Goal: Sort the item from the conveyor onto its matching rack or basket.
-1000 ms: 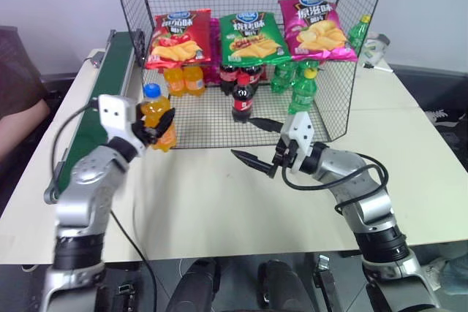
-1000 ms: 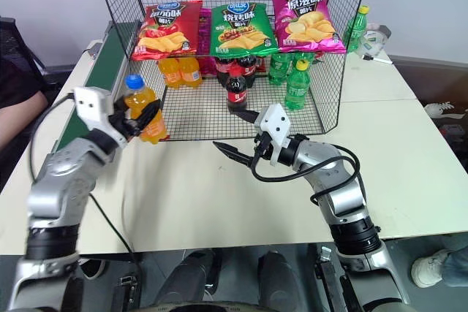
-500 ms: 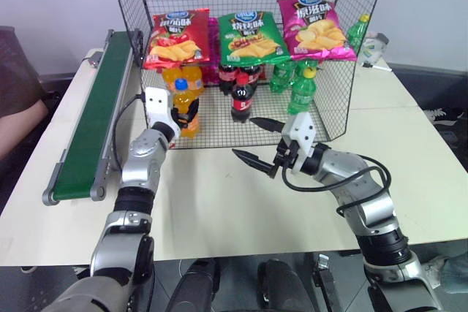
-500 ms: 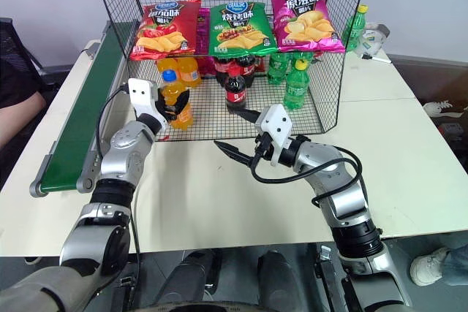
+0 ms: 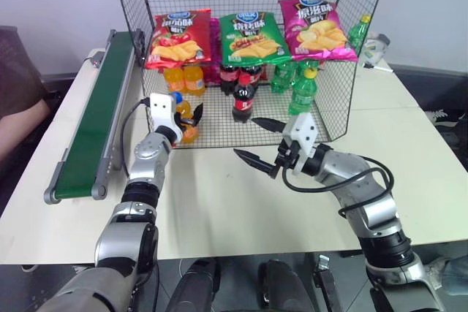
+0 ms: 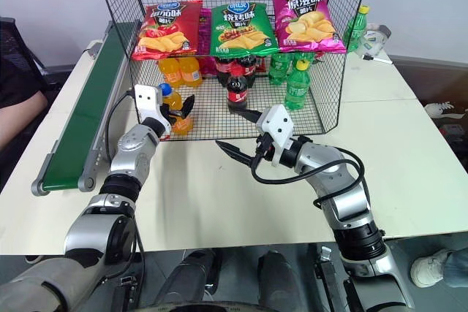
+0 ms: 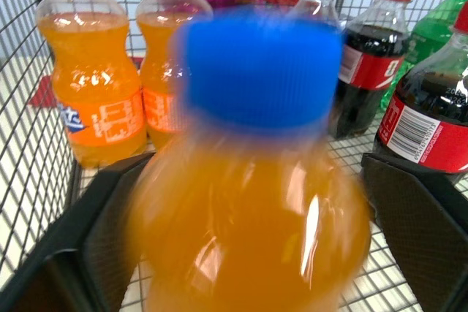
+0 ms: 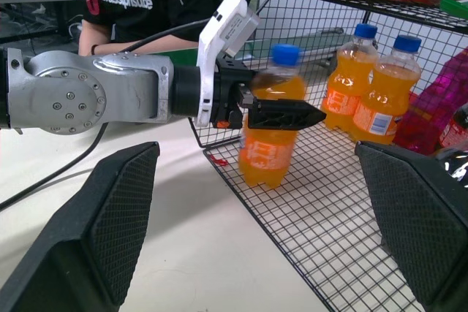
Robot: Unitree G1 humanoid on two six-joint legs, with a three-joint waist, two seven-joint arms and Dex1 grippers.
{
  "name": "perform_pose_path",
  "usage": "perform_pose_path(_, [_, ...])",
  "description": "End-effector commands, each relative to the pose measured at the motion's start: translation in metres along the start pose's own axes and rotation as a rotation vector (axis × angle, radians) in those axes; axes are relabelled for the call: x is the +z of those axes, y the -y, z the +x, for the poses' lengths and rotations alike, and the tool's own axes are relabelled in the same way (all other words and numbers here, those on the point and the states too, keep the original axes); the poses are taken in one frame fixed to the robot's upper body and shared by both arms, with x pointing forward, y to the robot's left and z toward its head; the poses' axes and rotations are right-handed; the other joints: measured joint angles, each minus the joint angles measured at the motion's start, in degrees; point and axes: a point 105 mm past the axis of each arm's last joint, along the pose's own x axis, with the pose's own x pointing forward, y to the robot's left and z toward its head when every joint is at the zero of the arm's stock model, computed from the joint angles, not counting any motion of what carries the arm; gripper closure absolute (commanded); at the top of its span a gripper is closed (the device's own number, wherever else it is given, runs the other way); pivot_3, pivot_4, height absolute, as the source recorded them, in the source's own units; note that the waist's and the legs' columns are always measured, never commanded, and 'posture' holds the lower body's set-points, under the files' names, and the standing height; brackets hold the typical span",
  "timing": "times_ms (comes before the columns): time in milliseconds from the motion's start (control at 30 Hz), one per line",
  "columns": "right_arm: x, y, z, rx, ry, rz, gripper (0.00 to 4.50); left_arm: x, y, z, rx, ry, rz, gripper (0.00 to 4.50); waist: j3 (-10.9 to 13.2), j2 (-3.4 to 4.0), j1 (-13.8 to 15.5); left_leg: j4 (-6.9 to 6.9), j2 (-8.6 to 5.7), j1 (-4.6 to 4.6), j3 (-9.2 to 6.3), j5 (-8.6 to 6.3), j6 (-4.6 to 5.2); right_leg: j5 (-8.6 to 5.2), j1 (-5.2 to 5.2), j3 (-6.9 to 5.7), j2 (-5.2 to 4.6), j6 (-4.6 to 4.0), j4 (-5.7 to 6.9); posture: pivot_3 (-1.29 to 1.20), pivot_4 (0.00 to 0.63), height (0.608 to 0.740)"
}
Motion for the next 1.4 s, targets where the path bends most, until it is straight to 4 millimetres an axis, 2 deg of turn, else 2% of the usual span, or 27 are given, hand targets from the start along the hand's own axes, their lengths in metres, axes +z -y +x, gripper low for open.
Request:
perform_pose_path(33, [0.015, 0.001, -0.003, -0.005, 0.043, -0.043, 0.0, 0.02, -0.006, -0.002, 0.011, 0.077, 0.023, 0.11, 0.0, 0.0, 0.0, 0.0, 0.0, 0.0, 0.0, 0.0, 0.0, 0.0, 0.0, 0.0, 0.0, 0.0, 0.0, 0.0, 0.15, 0.74])
perform_pose_path(133, [0.015, 0.001, -0.003, -0.003, 0.042, -0.043, 0.0, 0.023, -0.008, -0.009, 0.012, 0.093, 0.026, 0.11, 0.0, 0.0, -0.1, 0.0, 0.0, 0.0, 0.0, 0.0, 0.0, 0.0, 0.0, 0.01, 0.0, 0.0, 0.0, 0.0, 0.15, 0.74])
perform_pose_path(467, [0.015, 0.001, -0.003, 0.008, 0.037, -0.039, 0.0, 0.058, -0.01, -0.052, -0.001, 0.197, 0.047, 0.11, 0.0, 0.01, 0.0, 0.04, 0.03, 0.02, -0.01, 0.0, 0.0, 0.0, 0.02, 0.04, -0.06, -0.01, 0.03, 0.0, 0.15, 0.74])
perform_pose_path(733, [0.015, 0.002, -0.003, 0.02, 0.034, -0.04, 0.0, 0.067, -0.02, -0.076, -0.016, 0.142, 0.113, 0.11, 0.0, 0.03, 0.0, 0.03, 0.02, 0.03, -0.01, 0.0, 0.0, 0.0, 0.03, 0.04, -0.04, -0.01, 0.03, 0.0, 0.15, 0.74])
perform_pose_path(867, [0.015, 0.003, -0.004, 0.021, 0.03, -0.043, 0.0, 0.072, -0.023, -0.101, -0.112, 0.055, 0.073, 0.11, 0.0, 0.04, -0.2, -0.03, 0.06, 0.03, -0.01, 0.0, 0.0, -0.01, -0.02, 0.06, -0.05, -0.02, 0.03, 0.0, 0.15, 0.74])
perform_pose_path(1000, [0.014, 0.003, -0.007, 0.021, 0.024, -0.046, 0.0, 0.073, -0.028, -0.128, -0.164, -0.062, 0.117, 0.11, 0.0, 0.07, -0.2, -0.08, 0.09, 0.04, 0.0, -0.01, -0.01, -0.02, -0.03, 0.09, -0.06, -0.04, 0.01, 0.0, 0.15, 0.74])
perform_pose_path(1100, [0.013, 0.004, -0.008, 0.024, 0.021, -0.046, 0.0, 0.071, -0.033, -0.141, -0.164, -0.112, 0.123, 0.11, 0.0, 0.08, 0.1, -0.07, 0.09, 0.06, -0.01, -0.02, -0.01, -0.02, -0.07, 0.11, -0.08, -0.05, -0.02, 0.0, 0.15, 0.74])
perform_pose_path(1267, [0.012, 0.004, -0.009, 0.03, 0.015, -0.045, 0.0, 0.068, -0.039, -0.158, -0.152, -0.163, 0.096, 0.11, 0.0, 0.08, 0.1, -0.07, 0.08, 0.08, -0.02, -0.03, 0.0, -0.1, -0.15, 0.12, -0.1, -0.19, -0.09, 0.0, 0.15, 0.74])
perform_pose_path(1400, [0.011, 0.003, -0.01, 0.032, 0.012, -0.044, 0.0, 0.067, -0.04, -0.162, -0.143, -0.175, 0.121, 0.11, 0.0, 0.08, 0.1, -0.1, 0.1, 0.07, -0.02, -0.03, 0.0, -0.09, -0.18, 0.13, -0.1, -0.18, -0.08, 0.0, 0.15, 0.74])
